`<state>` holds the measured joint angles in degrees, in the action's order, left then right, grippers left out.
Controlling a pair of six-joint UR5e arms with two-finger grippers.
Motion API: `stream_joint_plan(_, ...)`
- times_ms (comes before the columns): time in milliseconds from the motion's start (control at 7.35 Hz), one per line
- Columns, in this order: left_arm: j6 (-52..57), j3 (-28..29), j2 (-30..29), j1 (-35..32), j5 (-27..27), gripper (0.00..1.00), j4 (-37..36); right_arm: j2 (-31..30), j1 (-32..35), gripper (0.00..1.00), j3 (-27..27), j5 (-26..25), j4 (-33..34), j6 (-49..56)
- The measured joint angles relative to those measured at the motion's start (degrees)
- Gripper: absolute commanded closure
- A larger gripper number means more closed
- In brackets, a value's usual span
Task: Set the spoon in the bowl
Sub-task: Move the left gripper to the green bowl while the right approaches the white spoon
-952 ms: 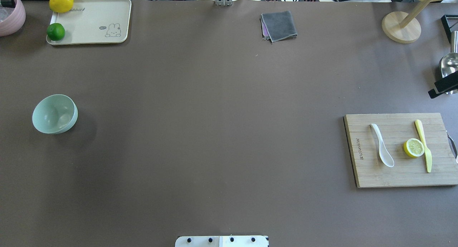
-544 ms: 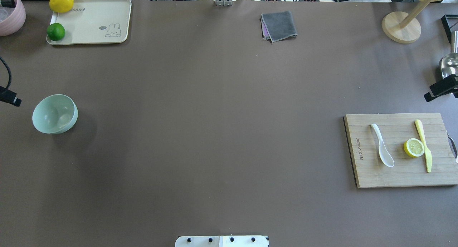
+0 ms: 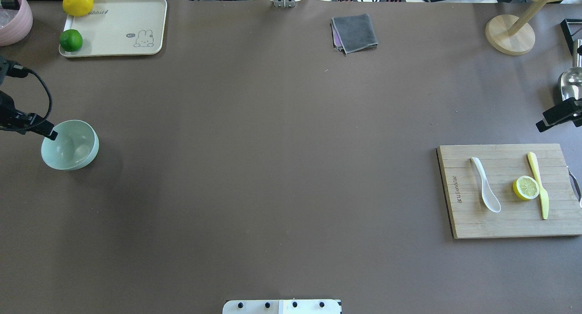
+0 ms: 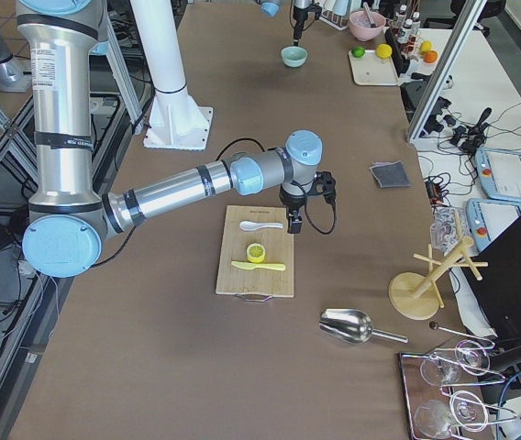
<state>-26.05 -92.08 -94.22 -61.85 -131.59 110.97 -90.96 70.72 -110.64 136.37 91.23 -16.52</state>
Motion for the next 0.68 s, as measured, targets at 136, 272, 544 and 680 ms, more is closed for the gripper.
stream_joint_plan(136, -0.02, 2.44, -0.81, 0.67, -0.01, 0.23, 2.09, 0.04, -0.09, 0.00, -0.02, -0.11, 0.00, 0.00)
stream_joint_plan(272, -0.10, 4.31, -1.19, 1.12, -0.04, 0.45, 4.36, 0.09, -0.21, 0.00, -0.05, -0.15, 0.00, 0.00)
stream_joint_plan(544, -0.32, 5.39, -1.30, 1.42, -0.20, 1.00, 6.21, 0.19, -0.43, 0.00, -0.09, -0.21, 0.00, 0.00)
stream_joint_plan(680, -0.40, 5.37, -1.24, 1.47, -0.31, 1.00, 6.36, 0.20, -0.60, 0.00, -0.10, -0.22, 0.00, 0.00)
